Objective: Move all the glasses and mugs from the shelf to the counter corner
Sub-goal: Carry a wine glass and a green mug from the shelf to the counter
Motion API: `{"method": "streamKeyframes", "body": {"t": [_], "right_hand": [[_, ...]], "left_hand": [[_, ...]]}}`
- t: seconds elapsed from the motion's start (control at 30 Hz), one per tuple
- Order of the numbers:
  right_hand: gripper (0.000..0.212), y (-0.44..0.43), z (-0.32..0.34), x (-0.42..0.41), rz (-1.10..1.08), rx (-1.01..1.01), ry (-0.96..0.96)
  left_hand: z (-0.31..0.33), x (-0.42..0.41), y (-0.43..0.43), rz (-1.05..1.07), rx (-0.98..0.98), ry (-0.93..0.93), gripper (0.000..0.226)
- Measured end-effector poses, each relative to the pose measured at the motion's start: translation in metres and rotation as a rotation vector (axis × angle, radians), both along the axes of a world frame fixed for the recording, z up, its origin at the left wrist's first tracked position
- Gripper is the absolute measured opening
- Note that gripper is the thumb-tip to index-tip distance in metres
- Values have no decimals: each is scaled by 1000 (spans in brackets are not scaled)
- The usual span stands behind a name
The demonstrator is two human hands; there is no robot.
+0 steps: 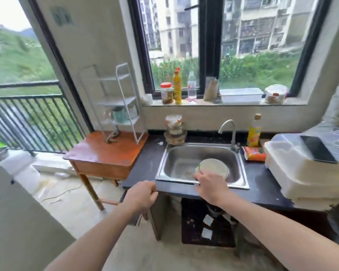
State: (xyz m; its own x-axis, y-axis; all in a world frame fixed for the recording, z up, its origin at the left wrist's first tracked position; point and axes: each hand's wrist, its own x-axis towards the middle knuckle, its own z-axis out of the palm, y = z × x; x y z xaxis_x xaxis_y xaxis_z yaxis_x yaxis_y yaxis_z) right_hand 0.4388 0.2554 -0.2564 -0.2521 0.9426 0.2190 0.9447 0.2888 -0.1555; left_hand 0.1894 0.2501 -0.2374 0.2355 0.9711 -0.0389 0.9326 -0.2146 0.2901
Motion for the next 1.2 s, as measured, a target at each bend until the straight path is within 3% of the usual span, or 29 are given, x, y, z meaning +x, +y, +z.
{"method": "streamKeyframes", "body": {"t": [0.3,0.53,0.97,1.2], "right_hand": [[27,174,33,-126,297,73,19],[27,258,33,-221,406,77,4],[29,413,18,-395,225,27,59],[35,476,7,-428,83,-80,135]], "left_hand": [[35,-111,90,385,48,-60,16],[32,-196,147,520,21,-116,14],[25,-385,319,380,-29,-174,12],[4,-427,410,300,-52,-204,9]]}}
